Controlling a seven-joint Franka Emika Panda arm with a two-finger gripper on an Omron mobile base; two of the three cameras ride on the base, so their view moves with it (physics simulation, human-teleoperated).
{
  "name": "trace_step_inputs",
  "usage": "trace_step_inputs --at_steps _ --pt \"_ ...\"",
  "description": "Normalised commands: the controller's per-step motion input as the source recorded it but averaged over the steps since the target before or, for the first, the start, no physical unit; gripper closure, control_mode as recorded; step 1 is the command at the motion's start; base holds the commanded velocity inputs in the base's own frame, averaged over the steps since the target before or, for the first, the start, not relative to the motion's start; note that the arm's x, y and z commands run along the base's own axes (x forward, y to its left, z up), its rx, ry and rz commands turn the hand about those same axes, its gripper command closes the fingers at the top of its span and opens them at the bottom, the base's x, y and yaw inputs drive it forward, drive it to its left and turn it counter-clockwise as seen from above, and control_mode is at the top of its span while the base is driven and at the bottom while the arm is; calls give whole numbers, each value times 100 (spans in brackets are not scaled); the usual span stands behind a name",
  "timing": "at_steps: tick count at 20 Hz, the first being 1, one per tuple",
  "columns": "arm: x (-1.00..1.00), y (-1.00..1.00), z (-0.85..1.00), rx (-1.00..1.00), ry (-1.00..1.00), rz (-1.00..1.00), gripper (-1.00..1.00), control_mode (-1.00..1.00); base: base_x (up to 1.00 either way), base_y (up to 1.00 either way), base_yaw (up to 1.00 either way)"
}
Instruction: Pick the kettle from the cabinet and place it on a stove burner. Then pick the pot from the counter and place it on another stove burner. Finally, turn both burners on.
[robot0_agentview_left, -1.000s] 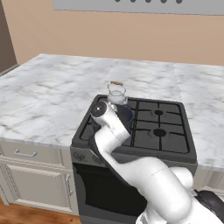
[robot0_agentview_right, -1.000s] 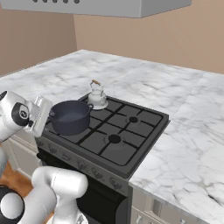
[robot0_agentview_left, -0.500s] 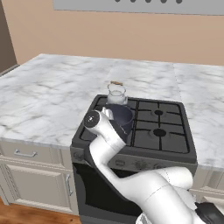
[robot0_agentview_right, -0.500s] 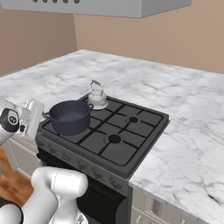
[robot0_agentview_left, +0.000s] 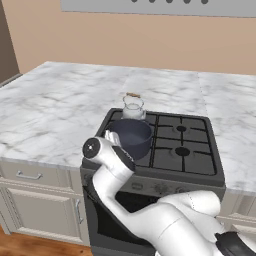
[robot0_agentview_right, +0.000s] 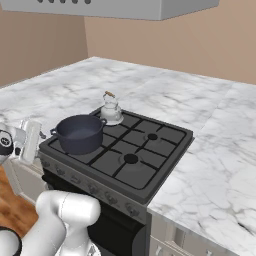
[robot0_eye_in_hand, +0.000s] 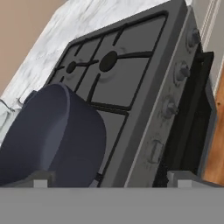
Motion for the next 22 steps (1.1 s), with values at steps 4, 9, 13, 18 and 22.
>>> trace_step_inputs --at_steps 4,9,13,18,22 --pt "-1 24 -33 -7 0 5 -100 -100 0 0 0" --pt "0 6 -44 -6 0 5 -100 -100 0 0 0" --pt "0 2 -46 -8 0 1 -100 -100 0 0 0" --pt "-6 2 -33 -9 0 0 -100 -100 0 0 0" --pt "-16 8 -29 -13 0 0 -100 -100 0 0 0"
